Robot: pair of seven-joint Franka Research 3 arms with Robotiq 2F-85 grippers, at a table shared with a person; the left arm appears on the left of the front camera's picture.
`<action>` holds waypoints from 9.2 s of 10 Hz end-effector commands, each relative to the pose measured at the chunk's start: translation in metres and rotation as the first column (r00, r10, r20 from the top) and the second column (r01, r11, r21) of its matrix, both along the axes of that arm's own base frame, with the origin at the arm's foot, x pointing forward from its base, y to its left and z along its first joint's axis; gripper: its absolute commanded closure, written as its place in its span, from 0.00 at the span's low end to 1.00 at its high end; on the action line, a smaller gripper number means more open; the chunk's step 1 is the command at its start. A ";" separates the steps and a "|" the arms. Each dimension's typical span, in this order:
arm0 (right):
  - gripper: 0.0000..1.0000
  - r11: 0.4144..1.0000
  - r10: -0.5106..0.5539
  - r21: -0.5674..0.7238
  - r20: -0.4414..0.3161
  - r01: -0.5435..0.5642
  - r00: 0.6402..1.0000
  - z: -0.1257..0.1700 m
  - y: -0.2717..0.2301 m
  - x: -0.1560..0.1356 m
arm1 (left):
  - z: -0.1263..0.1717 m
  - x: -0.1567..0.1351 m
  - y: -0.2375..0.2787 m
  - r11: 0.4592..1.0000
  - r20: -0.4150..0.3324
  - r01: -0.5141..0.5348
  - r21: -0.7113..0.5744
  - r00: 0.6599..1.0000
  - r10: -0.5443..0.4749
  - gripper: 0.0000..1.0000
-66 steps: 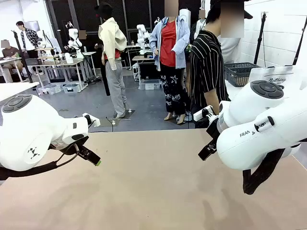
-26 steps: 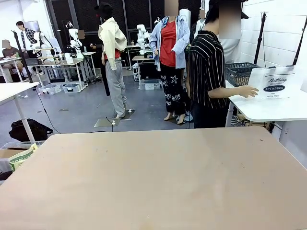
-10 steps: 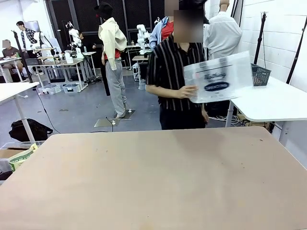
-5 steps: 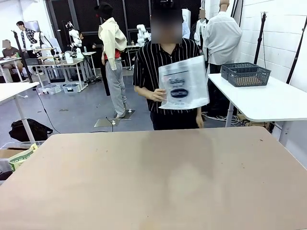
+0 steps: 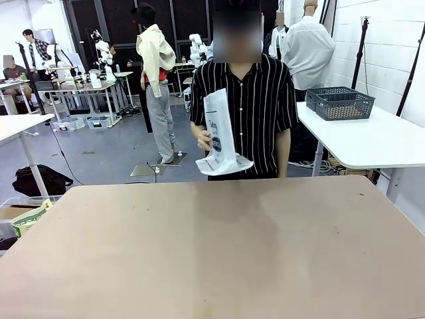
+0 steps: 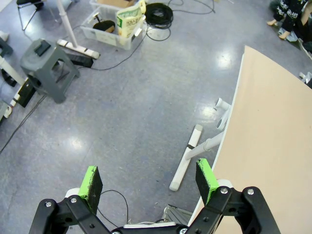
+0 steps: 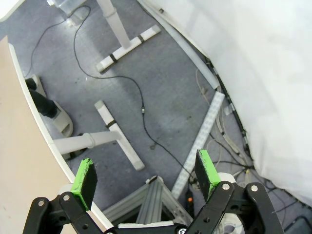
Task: Transfer purchased items from the store into the shopping bag.
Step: Open the Reusable shopping bag in the center of the table.
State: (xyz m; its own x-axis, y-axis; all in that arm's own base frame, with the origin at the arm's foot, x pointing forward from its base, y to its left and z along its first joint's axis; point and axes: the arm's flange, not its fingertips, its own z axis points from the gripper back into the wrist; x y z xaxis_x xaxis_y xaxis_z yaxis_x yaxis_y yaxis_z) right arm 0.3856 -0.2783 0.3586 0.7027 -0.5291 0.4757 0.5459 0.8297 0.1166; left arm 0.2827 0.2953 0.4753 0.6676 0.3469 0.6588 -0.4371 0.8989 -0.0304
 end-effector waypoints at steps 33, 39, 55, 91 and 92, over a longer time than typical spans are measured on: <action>0.00 0.774 0.627 -0.081 0.236 -0.628 0.743 0.161 0.228 0.021 | 0.110 0.126 -0.229 0.770 0.083 0.576 0.276 0.784 -0.616 0.00; 0.00 0.694 0.719 -0.136 0.182 -0.707 0.670 0.180 0.312 0.021 | 0.108 0.150 -0.304 0.719 0.052 0.645 0.259 0.734 -0.678 0.00; 0.00 0.501 0.865 0.324 -0.146 -0.803 0.481 0.222 0.551 0.018 | 0.097 0.300 -0.537 0.616 -0.011 0.743 -0.261 0.636 -0.772 0.00; 0.00 0.565 0.825 0.397 -0.246 -0.723 0.510 0.155 0.623 0.064 | 0.025 0.317 -0.594 0.613 -0.217 0.701 -0.364 0.577 -0.788 0.00; 0.00 0.573 0.819 0.389 -0.260 -0.721 0.511 0.155 0.620 0.057 | 0.024 0.318 -0.592 0.619 -0.216 0.693 -0.369 0.583 -0.783 0.00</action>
State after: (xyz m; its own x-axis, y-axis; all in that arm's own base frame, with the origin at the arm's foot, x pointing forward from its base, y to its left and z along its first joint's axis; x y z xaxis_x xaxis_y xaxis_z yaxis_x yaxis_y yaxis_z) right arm 0.4509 0.3434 0.5114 0.9566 0.2899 0.0291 -0.2841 0.9059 0.3140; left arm 0.5977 -0.2973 0.4979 0.8951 -0.2866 0.3417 0.3884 0.8774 -0.2817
